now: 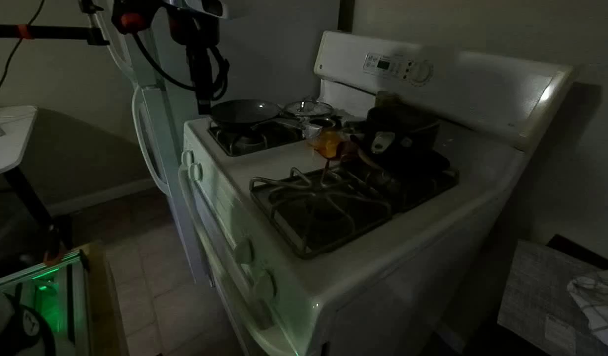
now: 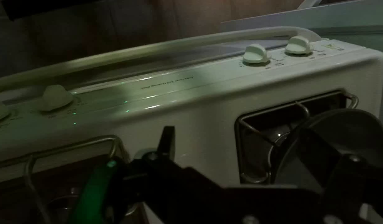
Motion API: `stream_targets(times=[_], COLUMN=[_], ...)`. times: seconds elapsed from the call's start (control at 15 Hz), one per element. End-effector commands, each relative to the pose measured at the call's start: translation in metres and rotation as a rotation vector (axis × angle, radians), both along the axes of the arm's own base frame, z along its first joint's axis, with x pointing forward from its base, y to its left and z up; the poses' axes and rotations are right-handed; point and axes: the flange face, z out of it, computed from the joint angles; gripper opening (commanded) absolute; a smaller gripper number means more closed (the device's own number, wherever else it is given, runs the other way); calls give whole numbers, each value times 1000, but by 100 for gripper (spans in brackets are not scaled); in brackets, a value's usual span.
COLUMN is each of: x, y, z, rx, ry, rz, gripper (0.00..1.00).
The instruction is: Pour the beans in the can into the pan
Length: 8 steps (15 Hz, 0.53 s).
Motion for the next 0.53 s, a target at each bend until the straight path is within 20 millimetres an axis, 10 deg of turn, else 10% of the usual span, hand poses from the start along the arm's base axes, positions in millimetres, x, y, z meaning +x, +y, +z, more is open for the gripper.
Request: stream_targets(times=[0.0, 0.47], x=[0, 32], y=[0, -11], z=[1, 20], rx=[0, 1], ry=[1, -81], rz=[0, -35], gripper=[100, 100])
